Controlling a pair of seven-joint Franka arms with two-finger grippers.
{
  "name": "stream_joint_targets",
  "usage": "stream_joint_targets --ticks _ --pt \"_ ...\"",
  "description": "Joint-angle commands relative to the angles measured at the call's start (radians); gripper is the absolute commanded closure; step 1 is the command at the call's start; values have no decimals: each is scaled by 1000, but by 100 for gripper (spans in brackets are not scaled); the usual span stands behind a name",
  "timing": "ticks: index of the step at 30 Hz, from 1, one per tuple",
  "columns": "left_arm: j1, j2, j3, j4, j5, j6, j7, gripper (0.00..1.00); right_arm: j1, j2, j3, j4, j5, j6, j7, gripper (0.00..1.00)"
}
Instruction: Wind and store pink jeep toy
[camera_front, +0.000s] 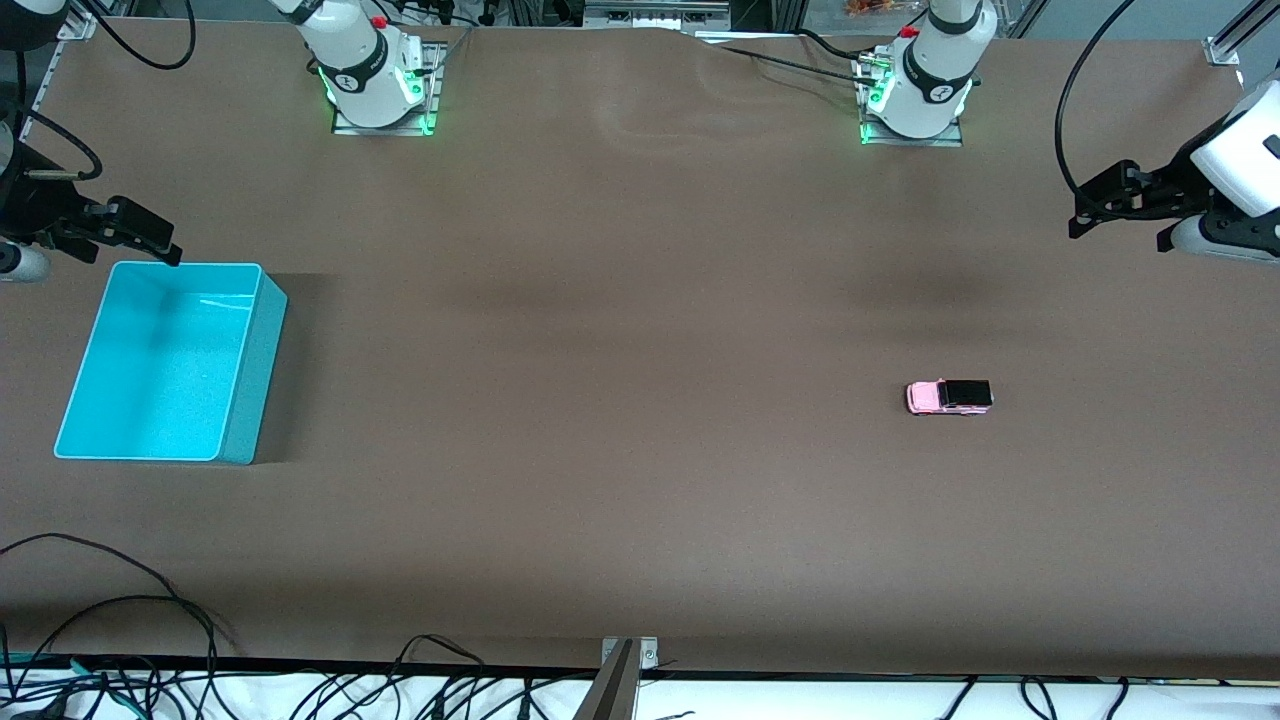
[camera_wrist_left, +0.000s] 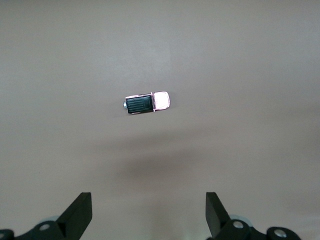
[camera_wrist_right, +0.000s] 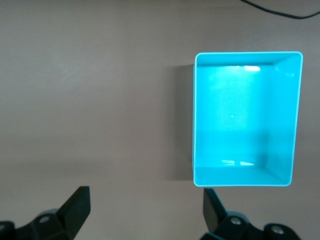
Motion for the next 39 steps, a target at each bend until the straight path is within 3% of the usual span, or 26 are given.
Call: stream_joint_targets --ticks 1,39 --pt "27 35 0 71 -12 -26 -15 0 3 1 3 20 -17 -24 7 0" --pt "39 54 -2 75 -15 -17 -5 0 10 5 1 28 -15 -22 1 0"
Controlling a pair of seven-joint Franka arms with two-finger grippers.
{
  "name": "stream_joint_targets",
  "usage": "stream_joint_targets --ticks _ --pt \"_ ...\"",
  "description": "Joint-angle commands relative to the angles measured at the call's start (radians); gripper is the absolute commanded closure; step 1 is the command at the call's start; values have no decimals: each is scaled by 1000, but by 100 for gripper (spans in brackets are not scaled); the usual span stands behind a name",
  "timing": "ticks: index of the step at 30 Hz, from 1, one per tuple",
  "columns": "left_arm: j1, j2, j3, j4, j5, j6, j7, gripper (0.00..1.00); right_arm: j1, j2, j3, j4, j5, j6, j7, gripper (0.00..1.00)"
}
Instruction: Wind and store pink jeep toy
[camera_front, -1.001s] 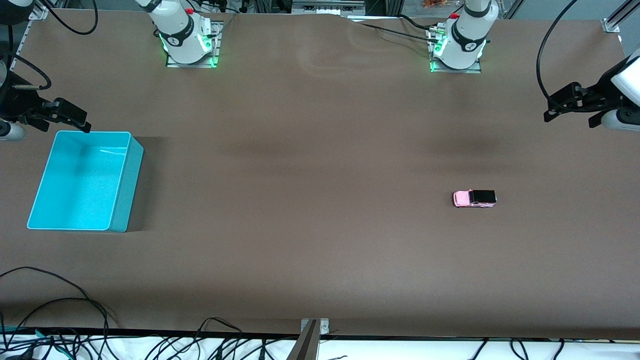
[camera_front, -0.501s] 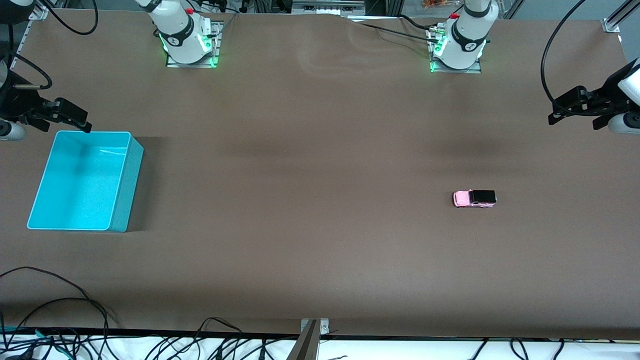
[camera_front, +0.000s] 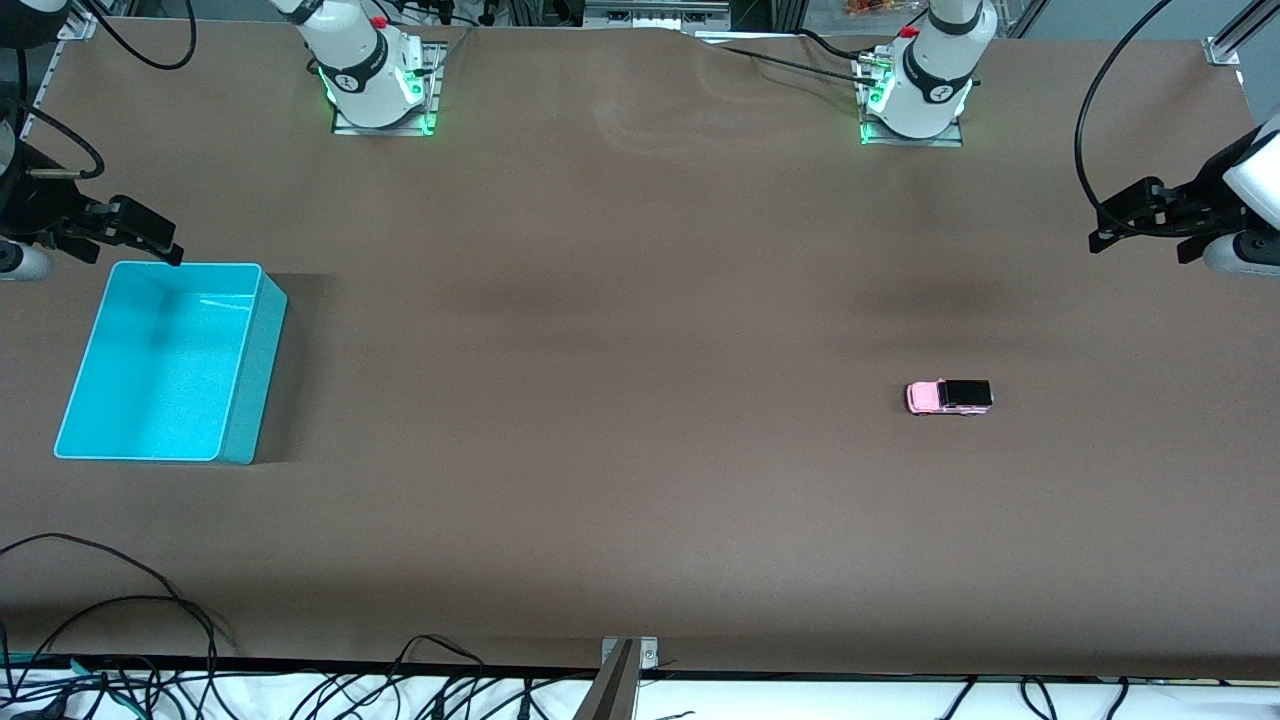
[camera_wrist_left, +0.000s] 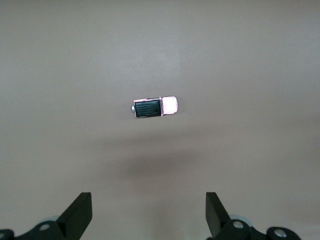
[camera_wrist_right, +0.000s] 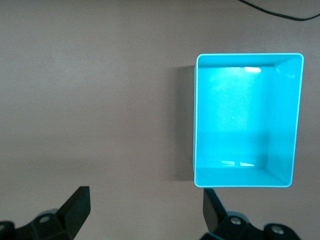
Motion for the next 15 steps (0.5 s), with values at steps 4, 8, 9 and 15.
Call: stream_joint_targets --ticks 4,8,9,15 --pt "-7 20 -1 38 -8 -11 -9 0 4 5 1 28 -15 -22 0 0" --pt "-7 20 -1 38 -11 0 -9 0 4 5 1 29 -15 -22 0 0" --pt "-7 20 -1 38 -12 -2 -9 0 4 5 1 29 -15 -22 0 0" --pt "-4 20 0 36 -14 -2 -6 0 4 5 1 29 -15 -22 0 0"
